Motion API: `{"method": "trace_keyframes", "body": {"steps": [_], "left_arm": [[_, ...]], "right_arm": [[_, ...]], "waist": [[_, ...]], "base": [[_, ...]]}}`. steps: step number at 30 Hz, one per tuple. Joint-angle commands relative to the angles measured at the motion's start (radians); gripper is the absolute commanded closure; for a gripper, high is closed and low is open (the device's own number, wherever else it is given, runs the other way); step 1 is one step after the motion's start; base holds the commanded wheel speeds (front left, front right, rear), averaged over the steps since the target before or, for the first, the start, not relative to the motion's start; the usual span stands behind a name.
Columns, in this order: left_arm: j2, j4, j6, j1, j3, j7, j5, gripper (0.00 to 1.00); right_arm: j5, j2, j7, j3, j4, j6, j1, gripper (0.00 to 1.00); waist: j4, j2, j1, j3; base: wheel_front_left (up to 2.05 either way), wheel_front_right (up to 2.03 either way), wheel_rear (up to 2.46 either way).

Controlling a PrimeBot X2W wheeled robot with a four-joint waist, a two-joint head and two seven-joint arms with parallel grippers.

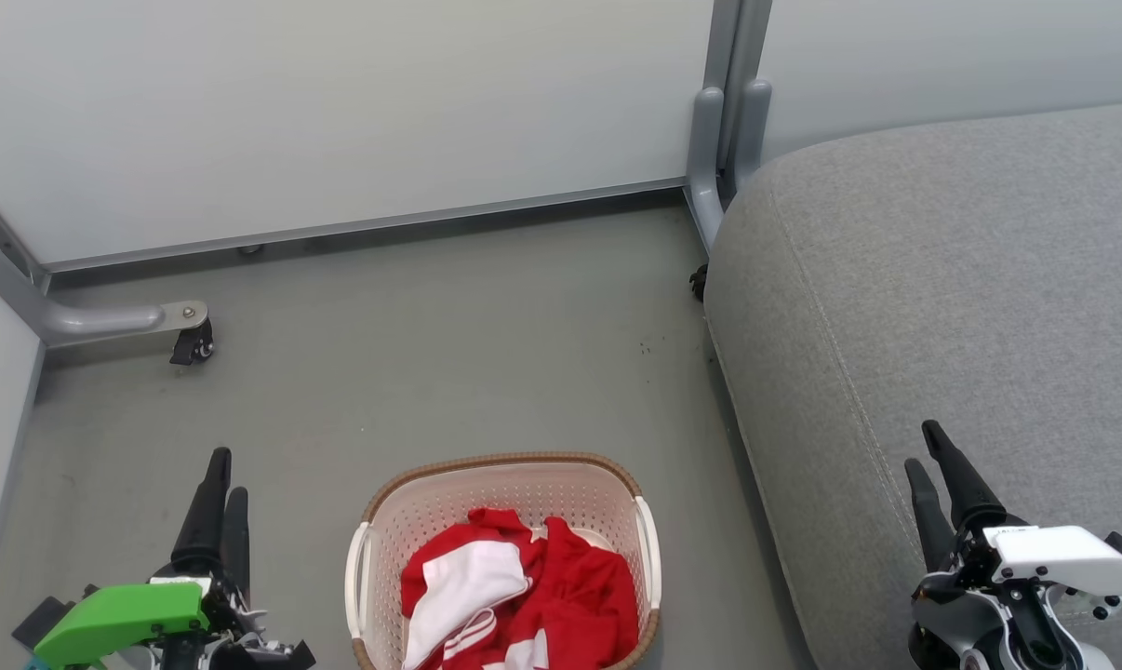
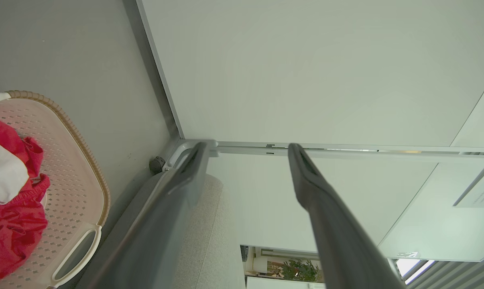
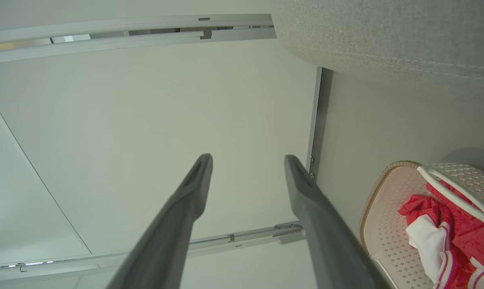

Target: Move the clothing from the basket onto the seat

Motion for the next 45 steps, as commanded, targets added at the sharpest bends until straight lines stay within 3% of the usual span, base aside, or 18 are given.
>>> {"method": "trace_keyframes", "body": {"steps": [1, 8, 20, 34, 45], "left_arm": [[0.002, -0.024, -0.001, -0.015, -0.010, -0.012, 0.011, 0.00], [0.003, -0.041, -0.001, -0.011, -0.025, -0.044, 0.075, 0.00], [0.004, -0.099, 0.000, -0.011, -0.037, -0.098, 0.318, 0.00], [0.006, -0.160, 0.047, -0.004, -0.102, -0.153, 0.628, 0.00], [0.007, -0.178, 0.081, -0.005, -0.143, -0.190, 0.796, 0.00]], "right_arm": [[-0.013, -0.003, -0.011, 0.012, -0.019, 0.000, -0.017, 0.00], [-0.100, -0.004, -0.043, 0.029, -0.028, 0.000, -0.016, 0.00], [-0.362, -0.005, -0.097, 0.059, -0.071, 0.000, -0.012, 0.00], [-0.633, -0.013, -0.153, 0.119, -0.118, 0.000, -0.002, 0.00], [-0.782, -0.021, -0.189, 0.155, -0.136, 0.001, 0.000, 0.00]], "waist": [[0.000, -0.0001, 0.0000, 0.000], [0.000, -0.0001, 0.0000, 0.003], [0.000, -0.0001, 0.0000, 0.010], [0.002, -0.0001, 0.0000, 0.017], [0.001, -0.0001, 0.0000, 0.026]], "base": [[0.00, 0.00, 0.00], [0.00, 0.00, 0.00], [0.00, 0.00, 0.00], [0.00, 0.00, 0.00], [0.00, 0.00, 0.00]]}}
